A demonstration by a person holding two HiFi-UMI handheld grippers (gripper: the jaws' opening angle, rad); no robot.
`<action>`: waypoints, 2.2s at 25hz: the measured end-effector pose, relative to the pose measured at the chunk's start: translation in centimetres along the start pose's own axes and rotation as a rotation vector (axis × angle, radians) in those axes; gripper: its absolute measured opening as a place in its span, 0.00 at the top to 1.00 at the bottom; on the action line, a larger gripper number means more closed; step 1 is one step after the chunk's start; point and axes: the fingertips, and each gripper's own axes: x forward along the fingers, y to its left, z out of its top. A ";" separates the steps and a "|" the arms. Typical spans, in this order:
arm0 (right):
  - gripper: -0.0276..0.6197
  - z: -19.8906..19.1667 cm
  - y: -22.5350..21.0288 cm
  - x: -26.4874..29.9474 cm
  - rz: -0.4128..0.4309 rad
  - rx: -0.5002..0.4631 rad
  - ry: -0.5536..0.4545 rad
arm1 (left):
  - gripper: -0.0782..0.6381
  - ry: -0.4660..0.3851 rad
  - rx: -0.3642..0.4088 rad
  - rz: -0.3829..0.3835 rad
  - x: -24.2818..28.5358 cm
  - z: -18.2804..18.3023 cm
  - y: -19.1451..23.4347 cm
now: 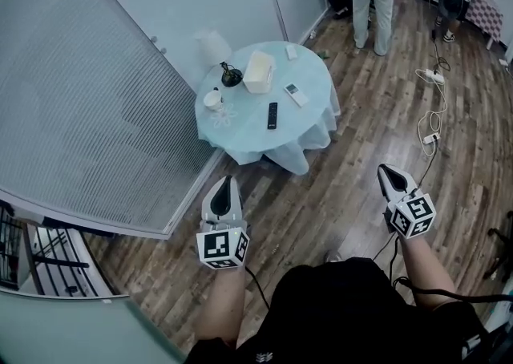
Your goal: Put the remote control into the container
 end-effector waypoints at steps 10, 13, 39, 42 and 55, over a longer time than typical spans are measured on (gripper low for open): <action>0.95 -2.1 -2.7 4.0 0.079 0.039 0.028 | 0.89 0.045 -0.030 0.014 3.8 -2.5 -1.7; 0.95 -1.6 -3.9 6.3 0.075 0.034 0.029 | 0.89 0.035 -0.034 0.023 6.0 -2.5 -0.6; 0.95 5.6 -7.3 37.0 -0.031 -0.080 0.176 | 0.89 0.007 -0.104 -0.124 38.2 -5.2 17.5; 0.95 5.5 -7.0 40.9 -0.021 -0.091 0.201 | 0.89 0.014 -0.129 -0.126 40.7 -6.2 19.4; 0.95 3.0 -7.3 51.6 -0.023 -0.035 0.253 | 0.89 0.096 -0.140 -0.125 46.4 -9.8 22.6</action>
